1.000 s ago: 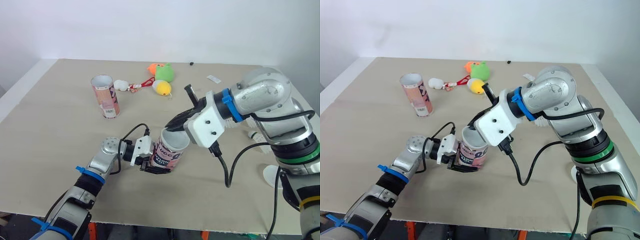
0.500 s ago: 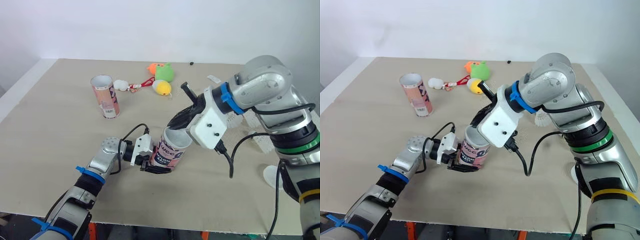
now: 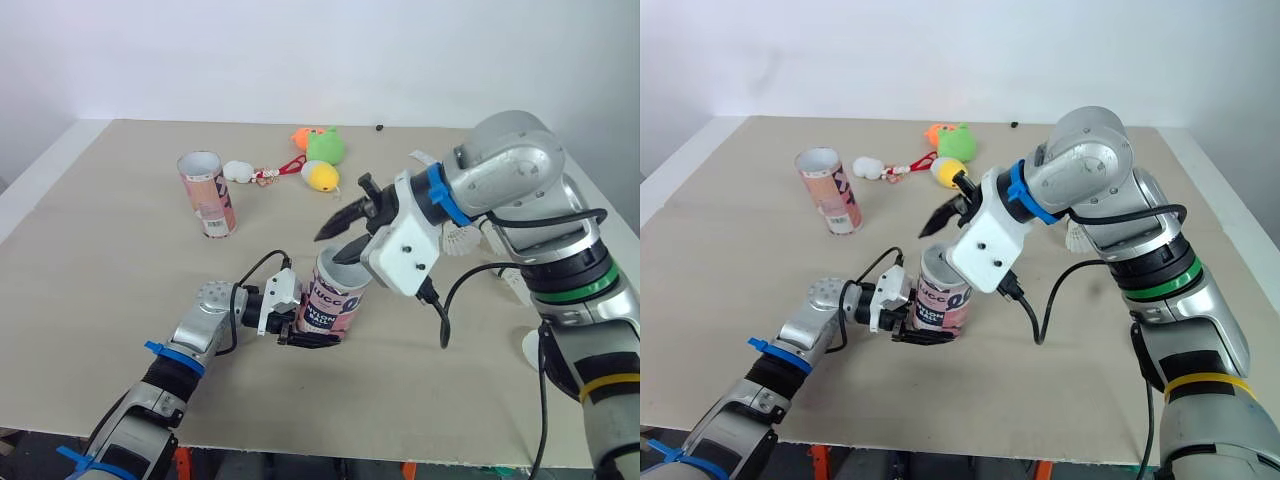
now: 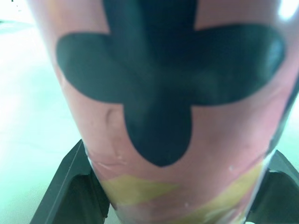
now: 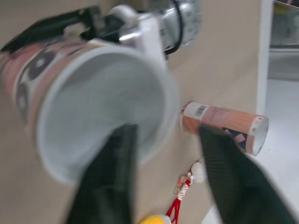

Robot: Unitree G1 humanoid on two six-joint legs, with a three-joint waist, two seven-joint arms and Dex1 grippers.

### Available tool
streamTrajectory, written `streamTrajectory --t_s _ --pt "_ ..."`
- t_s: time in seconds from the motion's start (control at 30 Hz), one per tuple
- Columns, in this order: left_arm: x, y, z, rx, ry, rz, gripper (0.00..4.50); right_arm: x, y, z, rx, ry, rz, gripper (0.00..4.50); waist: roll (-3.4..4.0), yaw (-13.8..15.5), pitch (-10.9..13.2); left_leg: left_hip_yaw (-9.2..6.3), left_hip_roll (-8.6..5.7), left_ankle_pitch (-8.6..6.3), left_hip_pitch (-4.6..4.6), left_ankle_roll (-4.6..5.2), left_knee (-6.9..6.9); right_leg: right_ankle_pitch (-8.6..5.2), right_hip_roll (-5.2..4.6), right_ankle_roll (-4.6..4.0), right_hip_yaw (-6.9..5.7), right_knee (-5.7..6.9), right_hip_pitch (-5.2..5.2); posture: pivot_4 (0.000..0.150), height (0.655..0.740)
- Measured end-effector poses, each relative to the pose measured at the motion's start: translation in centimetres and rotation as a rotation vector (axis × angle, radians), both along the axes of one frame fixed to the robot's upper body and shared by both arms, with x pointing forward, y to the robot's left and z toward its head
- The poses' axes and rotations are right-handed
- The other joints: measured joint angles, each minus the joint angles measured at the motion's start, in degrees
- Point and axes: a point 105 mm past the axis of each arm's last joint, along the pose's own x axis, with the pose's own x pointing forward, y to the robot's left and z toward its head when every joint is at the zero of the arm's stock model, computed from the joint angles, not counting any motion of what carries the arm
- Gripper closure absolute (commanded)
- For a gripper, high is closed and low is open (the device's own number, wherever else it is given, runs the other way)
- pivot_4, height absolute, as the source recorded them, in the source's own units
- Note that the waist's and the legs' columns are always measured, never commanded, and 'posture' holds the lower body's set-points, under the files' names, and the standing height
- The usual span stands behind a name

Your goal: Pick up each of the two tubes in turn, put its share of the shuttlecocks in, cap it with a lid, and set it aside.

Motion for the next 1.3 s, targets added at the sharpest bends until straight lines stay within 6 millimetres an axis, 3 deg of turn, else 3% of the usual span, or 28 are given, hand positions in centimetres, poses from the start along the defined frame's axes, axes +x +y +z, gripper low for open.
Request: streamTrajectory --t_s 0.03,0.3,0.5,0.63,0.8,0.83,1.17,1.3 --pt "0.0 0.1 0.0 0.005 -0.008 -0.003 1.64 -0.1 0.0 0.2 0.021 0.038 -0.012 0.45 0.0 0.0 0.0 0.01 0.03 0.0 0.03 0.0 -0.05 -0.01 0.03 -0.06 0.0 0.0 0.0 0.15 0.7323" --pt "-0.1 0.1 0.1 0.009 -0.026 -0.021 1.64 -0.5 -0.2 0.6 0.104 0.293 -0.094 0.45 0.0 0.04 0.01 0.02 0.15 0.01 0.1 -0.01 -0.35 -0.09 0.12 -0.2 0.01 0.0 -0.04 0.15 0.7323" --pt "0.0 -0.1 0.0 0.013 -0.034 -0.036 1.64 0.9 -2.2 2.4 0.211 0.394 -0.212 0.45 -0.01 0.06 0.02 0.08 0.06 0.01 0.1 -0.01 -0.35 -0.11 0.04 -0.12 0.06 -0.01 -0.05 0.15 0.7323" --pt "-0.1 -0.1 0.0 0.015 -0.039 -0.044 1.64 0.9 -2.7 2.9 0.242 0.472 -0.245 1.58 -0.01 0.05 0.02 0.06 0.07 0.01 0.09 -0.01 -0.36 -0.11 0.06 -0.13 0.06 -0.01 -0.06 0.15 0.7323" --pt "-0.1 -0.1 0.0 0.015 -0.049 -0.047 1.64 0.7 -3.2 2.2 0.252 0.591 -0.271 4.19 -0.01 0.05 0.02 0.1 0.06 0.01 0.09 -0.01 -0.38 -0.12 0.04 -0.11 0.12 -0.02 -0.07 0.15 0.7323" --pt "-0.1 -0.1 0.0 0.015 -0.05 -0.048 1.64 0.5 -3.2 2.1 0.251 0.612 -0.267 4.41 -0.01 0.05 0.03 0.1 0.06 0.01 0.09 -0.01 -0.39 -0.13 0.05 -0.1 0.13 -0.02 -0.08 0.15 0.7323" --pt "-0.1 0.0 -0.2 0.019 -0.058 -0.049 1.64 -0.7 -3.2 1.1 0.203 0.681 -0.267 4.41 -0.01 0.05 0.03 0.11 0.04 0.01 0.09 -0.01 -0.4 -0.17 0.06 -0.03 0.16 -0.02 -0.08 0.15 0.7323" --pt "-0.1 0.0 -0.2 0.02 -0.06 -0.048 1.64 -1.1 -2.0 0.3 0.169 0.713 -0.229 4.41 -0.01 0.04 0.03 0.08 0.06 0.01 0.09 -0.01 -0.4 -0.17 0.11 -0.04 0.17 -0.02 -0.08 0.15 0.7323"
